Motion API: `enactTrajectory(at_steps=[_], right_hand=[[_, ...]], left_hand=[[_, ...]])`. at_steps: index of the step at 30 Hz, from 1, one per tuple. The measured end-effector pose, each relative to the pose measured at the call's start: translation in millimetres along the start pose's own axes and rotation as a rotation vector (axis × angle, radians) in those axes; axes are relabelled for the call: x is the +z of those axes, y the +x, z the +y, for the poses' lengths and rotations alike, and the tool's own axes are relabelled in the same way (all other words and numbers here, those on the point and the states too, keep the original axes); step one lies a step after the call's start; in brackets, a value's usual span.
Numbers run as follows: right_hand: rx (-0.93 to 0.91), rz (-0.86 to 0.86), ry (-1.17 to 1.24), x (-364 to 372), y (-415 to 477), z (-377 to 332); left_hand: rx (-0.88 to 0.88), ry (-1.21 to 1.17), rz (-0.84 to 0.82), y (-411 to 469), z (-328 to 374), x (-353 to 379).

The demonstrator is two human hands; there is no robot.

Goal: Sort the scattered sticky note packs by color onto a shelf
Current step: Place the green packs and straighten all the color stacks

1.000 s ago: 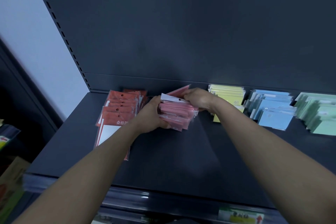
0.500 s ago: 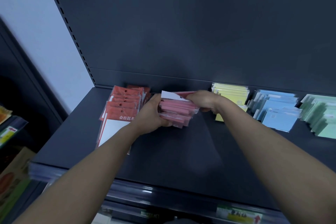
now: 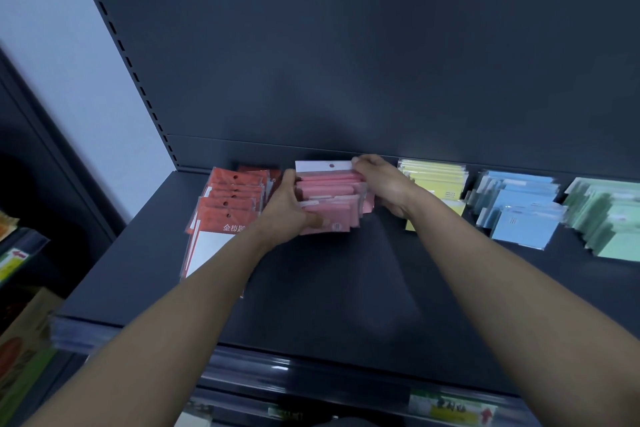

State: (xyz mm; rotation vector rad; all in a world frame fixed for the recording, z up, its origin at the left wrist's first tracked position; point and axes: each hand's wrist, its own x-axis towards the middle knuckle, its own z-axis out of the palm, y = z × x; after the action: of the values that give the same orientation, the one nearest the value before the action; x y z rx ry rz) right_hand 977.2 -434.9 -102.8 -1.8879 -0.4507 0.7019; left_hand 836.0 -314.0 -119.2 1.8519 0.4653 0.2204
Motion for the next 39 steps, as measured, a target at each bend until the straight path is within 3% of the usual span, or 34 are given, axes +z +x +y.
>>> enactTrajectory(at_steps=[4,8,11,18,22,26,30,39], right_hand=[[0.029,0.078,-0.018,-4.0,-0.4,3.4],[0.018,0.176,-0.443,-2.2,-11.8,1.8],[-0.063,0.299,-0.6,-2.3,-18.6,-5.7],[-0.279,0.634,-0.534,-15.4,-25.7,-38.7],[-0.34,0.516,-0.343,-18.5,-31.3,-39.4],[-0.293,0.381,-0.316,-16.7,-29.0,-23.9],[-0.324,0.371,-0.202,-13.2,-24.8,-13.6],[-0.281,0.417,-0.289,-6.2,-23.2,-11.9]], left_hand=[[-0.031,0.0,0.013,6.1,-8.7,2.6],[-0.051,-0.007,-0.007,12.0,-13.3,0.5],[-0.058,-0.002,-0.031,14.9,-14.7,-0.4],[-0.038,-0.105,0.042,26.8,-19.8,0.4],[-0.009,-0.115,0.049,30.7,-23.8,1.5],[0.014,-0.079,0.002,33.1,-31.1,0.8],[0.081,-0.044,-0.015,28.8,-35.7,1.6],[0.211,0.333,-0.036,10.5,-30.4,2.2]])
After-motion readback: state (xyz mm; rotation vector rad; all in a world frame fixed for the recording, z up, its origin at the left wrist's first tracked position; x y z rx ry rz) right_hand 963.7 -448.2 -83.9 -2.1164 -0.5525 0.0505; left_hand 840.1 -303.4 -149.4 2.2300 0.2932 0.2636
